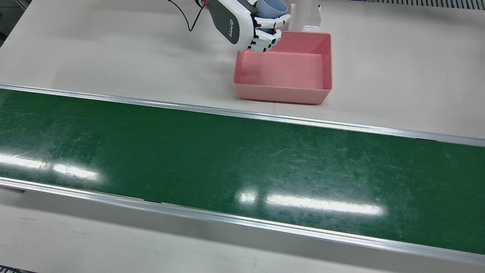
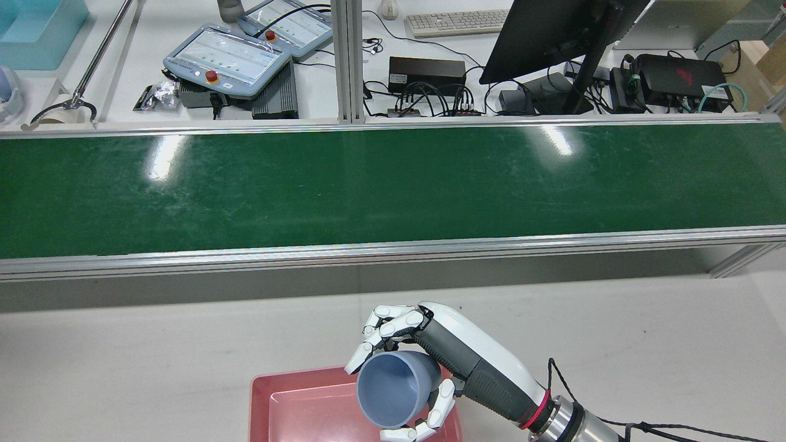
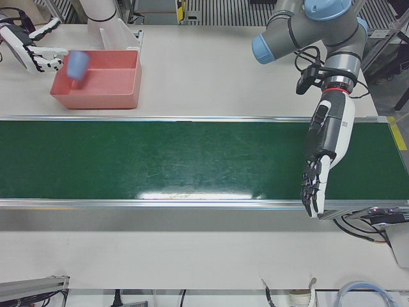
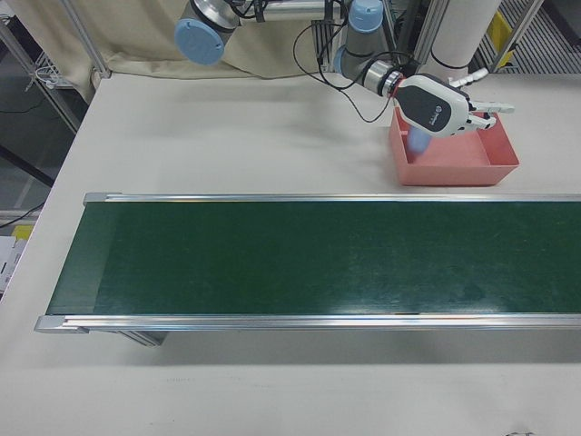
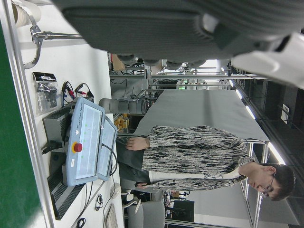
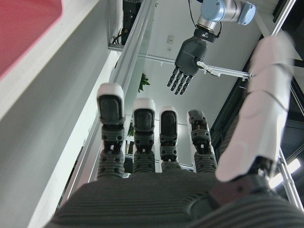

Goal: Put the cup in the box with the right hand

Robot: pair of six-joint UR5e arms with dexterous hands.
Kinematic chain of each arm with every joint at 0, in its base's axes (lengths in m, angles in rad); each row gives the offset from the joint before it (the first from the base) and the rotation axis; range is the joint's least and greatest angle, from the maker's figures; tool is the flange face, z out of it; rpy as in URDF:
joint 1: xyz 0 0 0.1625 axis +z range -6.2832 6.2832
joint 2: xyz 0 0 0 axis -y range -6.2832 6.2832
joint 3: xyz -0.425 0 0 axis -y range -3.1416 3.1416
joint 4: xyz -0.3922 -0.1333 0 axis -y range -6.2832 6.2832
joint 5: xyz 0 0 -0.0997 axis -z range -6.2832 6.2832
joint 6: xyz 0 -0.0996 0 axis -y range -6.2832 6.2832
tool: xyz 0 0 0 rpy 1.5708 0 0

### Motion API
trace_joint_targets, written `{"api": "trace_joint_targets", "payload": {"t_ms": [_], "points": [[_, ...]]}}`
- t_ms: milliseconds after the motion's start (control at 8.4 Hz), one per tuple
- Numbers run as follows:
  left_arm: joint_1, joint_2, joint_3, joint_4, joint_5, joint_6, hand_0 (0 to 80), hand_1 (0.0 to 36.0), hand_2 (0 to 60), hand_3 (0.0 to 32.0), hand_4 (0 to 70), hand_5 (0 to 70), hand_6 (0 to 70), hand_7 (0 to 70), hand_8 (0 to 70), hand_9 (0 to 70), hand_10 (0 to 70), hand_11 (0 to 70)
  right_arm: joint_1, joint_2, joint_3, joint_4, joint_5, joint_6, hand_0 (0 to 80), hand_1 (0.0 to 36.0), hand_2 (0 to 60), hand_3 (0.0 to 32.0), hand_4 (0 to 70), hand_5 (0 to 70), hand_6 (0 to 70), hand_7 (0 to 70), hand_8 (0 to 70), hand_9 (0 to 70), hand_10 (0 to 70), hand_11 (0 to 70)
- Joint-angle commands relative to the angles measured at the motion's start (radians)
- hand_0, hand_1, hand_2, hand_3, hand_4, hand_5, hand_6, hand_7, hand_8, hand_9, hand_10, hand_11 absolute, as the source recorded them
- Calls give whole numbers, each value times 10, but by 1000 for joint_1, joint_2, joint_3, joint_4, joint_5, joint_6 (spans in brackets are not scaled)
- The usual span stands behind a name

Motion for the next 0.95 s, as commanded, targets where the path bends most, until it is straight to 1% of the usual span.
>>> {"api": "trace_joint_targets", "payload": {"t_ms": [0,119,238,357,476,595,714,833], "points": [[0,0,0,0,0,0,0,0,0,0,0,0,0,0,0,0,0,0,26,-2,-15,4,-9,25,362,8,17,10,111,2,1,8,10,42,0,0],[0,0,0,0,0,0,0,0,0,0,0,0,0,0,0,0,0,0,101,-8,24,-6,-12,53,378,4,11,8,134,3,5,27,17,51,0,0],[0,0,0,0,0,0,0,0,0,0,0,0,0,0,0,0,0,0,191,-56,36,-21,-14,115,333,21,53,2,122,3,8,45,23,60,0,0],[0,0,0,0,0,0,0,0,0,0,0,0,0,0,0,0,0,0,294,-113,35,-66,-15,242,360,26,61,0,148,4,12,63,25,62,0,0],[0,0,0,-2,0,0,0,0,0,0,0,0,0,0,0,0,0,0,451,-158,24,-145,-94,360,435,0,0,0,230,7,17,85,26,66,0,0],[0,0,2,-2,0,0,0,0,0,0,0,0,0,0,0,0,0,0,634,-160,-22,-214,-236,434,419,19,47,0,229,9,22,107,30,76,0,0],[0,0,2,-2,0,0,0,0,0,0,0,0,0,0,0,0,0,0,796,-161,-118,-218,-353,528,433,22,43,0,246,10,27,128,35,87,0,0],[0,0,2,-2,0,0,0,0,0,0,0,0,0,0,0,0,0,0,944,-161,-195,-213,-471,574,432,37,67,0,242,13,35,162,44,105,0,0]]}}
